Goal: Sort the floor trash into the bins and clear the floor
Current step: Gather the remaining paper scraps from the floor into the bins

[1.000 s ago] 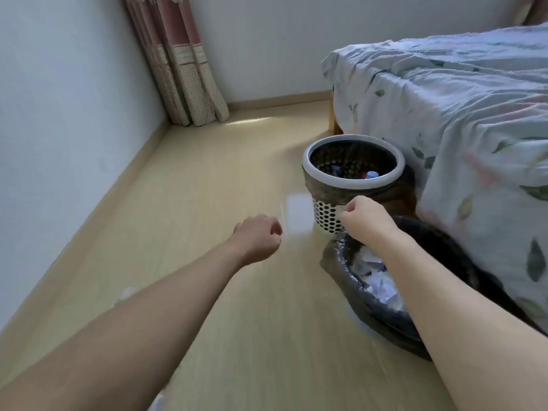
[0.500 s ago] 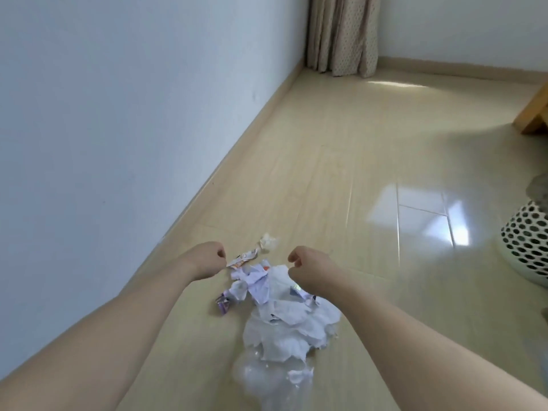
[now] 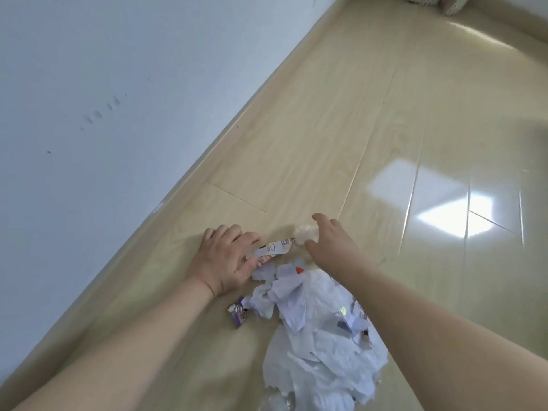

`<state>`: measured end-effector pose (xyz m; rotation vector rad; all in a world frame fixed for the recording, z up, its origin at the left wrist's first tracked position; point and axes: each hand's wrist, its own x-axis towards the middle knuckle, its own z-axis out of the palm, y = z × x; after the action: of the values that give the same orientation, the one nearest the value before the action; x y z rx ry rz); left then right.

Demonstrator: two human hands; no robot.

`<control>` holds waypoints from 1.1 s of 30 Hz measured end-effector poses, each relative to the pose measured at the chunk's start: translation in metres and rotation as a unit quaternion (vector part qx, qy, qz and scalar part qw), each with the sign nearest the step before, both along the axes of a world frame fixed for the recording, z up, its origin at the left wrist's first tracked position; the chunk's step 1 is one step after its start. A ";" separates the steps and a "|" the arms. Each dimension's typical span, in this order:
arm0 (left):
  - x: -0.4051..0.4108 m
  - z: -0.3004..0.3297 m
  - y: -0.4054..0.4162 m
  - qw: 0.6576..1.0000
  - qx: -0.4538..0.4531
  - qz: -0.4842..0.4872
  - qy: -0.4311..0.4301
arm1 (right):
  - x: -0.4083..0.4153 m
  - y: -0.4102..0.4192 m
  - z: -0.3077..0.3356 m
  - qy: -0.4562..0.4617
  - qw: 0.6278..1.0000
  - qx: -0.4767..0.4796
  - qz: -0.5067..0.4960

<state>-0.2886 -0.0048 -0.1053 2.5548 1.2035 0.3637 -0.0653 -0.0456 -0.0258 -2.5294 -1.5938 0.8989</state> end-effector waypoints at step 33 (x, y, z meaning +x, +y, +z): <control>0.154 0.199 -0.091 0.964 -0.244 0.035 -0.094 | 0.121 -0.216 0.187 0.002 0.977 0.174 -0.128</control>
<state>-0.1350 -0.0958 0.0938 2.0145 1.1450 0.2756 0.0558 -0.2617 0.1616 -2.4023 -1.2524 0.5434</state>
